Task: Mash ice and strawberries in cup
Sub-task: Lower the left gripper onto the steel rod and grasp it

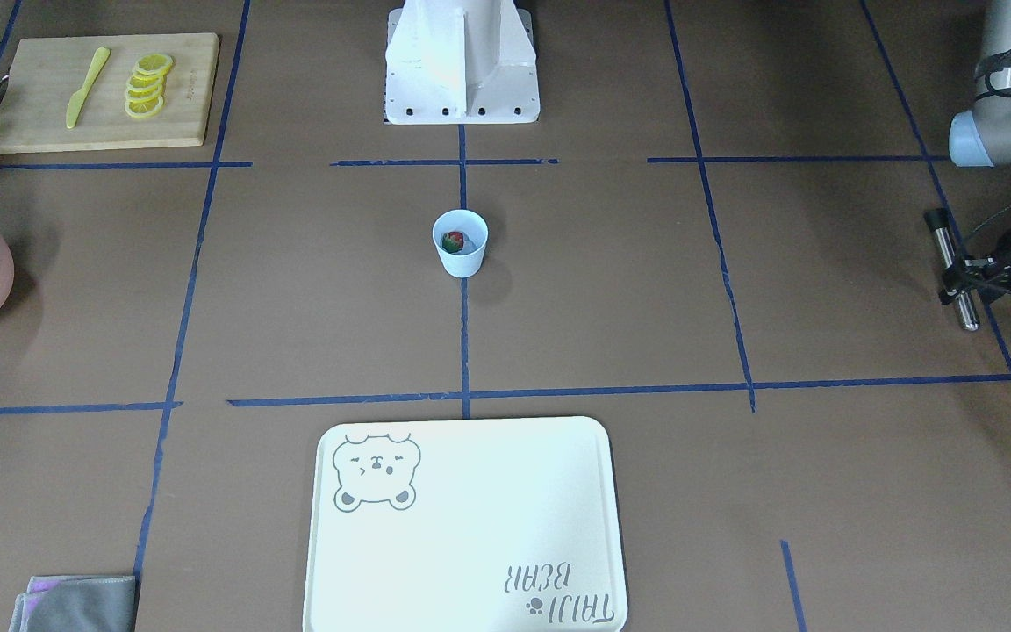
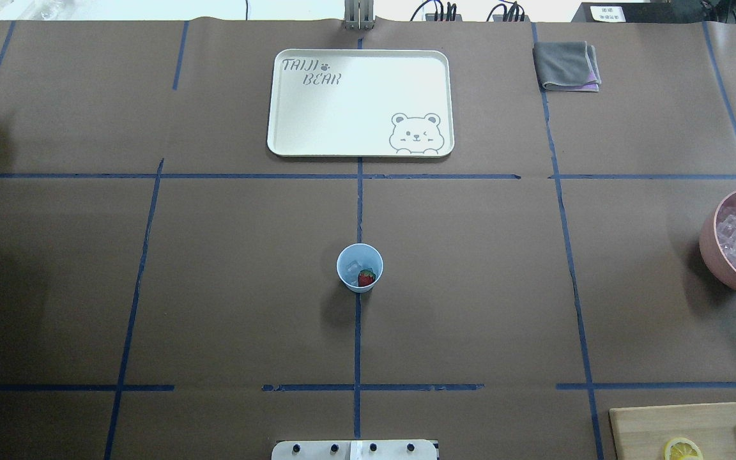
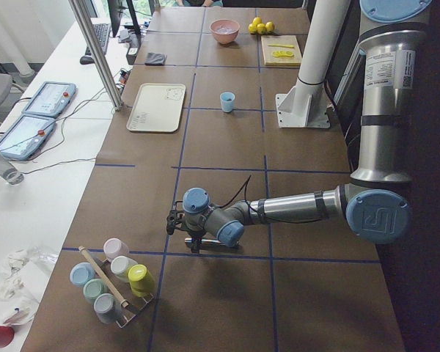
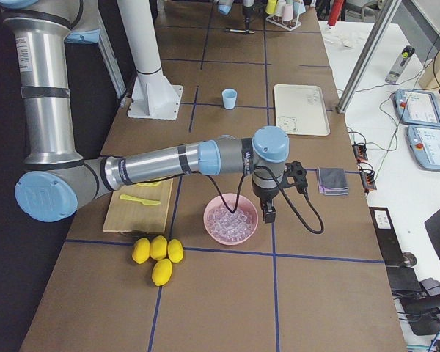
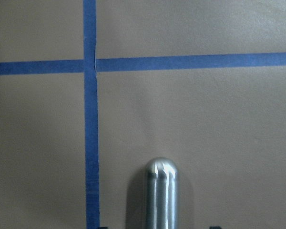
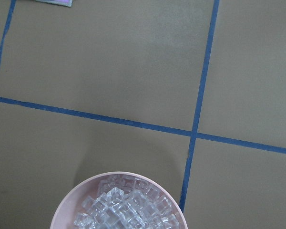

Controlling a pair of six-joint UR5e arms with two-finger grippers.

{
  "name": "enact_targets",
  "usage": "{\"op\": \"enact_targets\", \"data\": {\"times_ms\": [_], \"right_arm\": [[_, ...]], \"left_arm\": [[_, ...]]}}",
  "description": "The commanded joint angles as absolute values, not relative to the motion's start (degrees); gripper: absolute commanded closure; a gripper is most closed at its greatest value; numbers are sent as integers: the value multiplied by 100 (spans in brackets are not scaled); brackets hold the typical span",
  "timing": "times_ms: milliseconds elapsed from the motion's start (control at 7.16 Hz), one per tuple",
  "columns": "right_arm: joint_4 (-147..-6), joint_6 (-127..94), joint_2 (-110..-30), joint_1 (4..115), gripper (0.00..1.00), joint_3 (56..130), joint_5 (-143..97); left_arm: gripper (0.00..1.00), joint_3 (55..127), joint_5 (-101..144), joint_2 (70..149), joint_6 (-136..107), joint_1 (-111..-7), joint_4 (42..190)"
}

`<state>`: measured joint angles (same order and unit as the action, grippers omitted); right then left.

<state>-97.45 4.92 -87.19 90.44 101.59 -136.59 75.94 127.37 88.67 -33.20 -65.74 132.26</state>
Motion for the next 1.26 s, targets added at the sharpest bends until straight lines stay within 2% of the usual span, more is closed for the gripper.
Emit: {"op": "enact_targets", "data": {"times_ms": [0, 279, 419, 559, 698, 977, 1117], "right_arm": [[-9747, 492, -8719, 9044, 1, 10151, -13658], [-9747, 492, -8701, 9061, 1, 10160, -13658], [-9747, 492, -8701, 9070, 1, 10160, -13658], [-9747, 492, -8701, 9070, 1, 10160, -13658], [-9747, 492, -8701, 9070, 1, 10160, -13658], [-9747, 492, -8675, 9070, 1, 10160, -13658], [-9747, 492, -8649, 9070, 1, 10178, -13658]], "left_arm": [[61, 7585, 12735, 8859, -3313, -6574, 13236], [61, 7576, 12735, 8868, -3313, -6574, 13236], [68, 7594, 12735, 8859, -3322, -6574, 13236], [91, 7663, 12744, 8859, -3331, -6574, 13254], [99, 7768, 12857, 8859, -3331, -6574, 13271], [100, 8049, 13428, 8982, -3322, -6748, 13210], [100, 8503, 13438, 8974, -3322, -6820, 13210]]}}
